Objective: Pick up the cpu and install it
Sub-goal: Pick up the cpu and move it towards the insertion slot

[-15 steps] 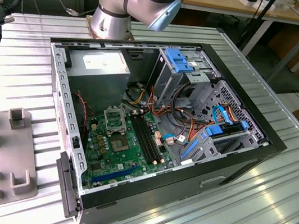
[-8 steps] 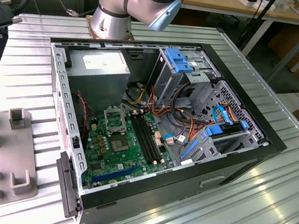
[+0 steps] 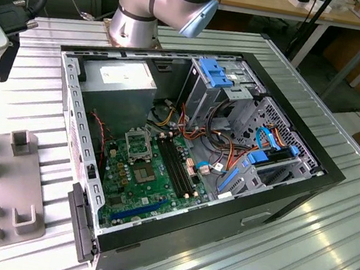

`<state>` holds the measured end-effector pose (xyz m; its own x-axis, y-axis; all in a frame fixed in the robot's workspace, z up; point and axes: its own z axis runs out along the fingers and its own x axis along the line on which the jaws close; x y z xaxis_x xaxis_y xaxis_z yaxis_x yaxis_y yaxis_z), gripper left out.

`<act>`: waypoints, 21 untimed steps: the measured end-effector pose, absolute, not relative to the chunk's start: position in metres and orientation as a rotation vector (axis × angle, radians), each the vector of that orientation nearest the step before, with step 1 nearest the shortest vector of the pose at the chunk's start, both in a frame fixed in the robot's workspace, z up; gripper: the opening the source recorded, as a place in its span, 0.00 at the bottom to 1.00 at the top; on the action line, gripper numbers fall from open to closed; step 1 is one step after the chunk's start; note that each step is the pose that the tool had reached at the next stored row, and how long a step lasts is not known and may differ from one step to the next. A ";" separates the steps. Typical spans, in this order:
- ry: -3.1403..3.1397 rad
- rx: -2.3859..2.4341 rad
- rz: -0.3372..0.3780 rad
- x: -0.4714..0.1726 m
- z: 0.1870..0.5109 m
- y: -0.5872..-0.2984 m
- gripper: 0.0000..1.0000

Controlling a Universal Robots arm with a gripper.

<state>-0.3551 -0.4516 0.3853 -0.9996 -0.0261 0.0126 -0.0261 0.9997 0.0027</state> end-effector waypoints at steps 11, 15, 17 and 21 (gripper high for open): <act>-3.129 0.041 -0.004 -0.351 0.385 -0.452 0.47; -3.129 0.041 -0.004 -0.351 0.386 -0.452 0.47; -3.129 0.041 -0.004 -0.351 0.386 -0.452 0.47; -3.127 0.041 -0.004 -0.351 0.388 -0.452 0.47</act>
<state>-0.3511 -0.4516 0.3877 -0.9996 -0.0261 0.0140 -0.0261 0.9997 0.0026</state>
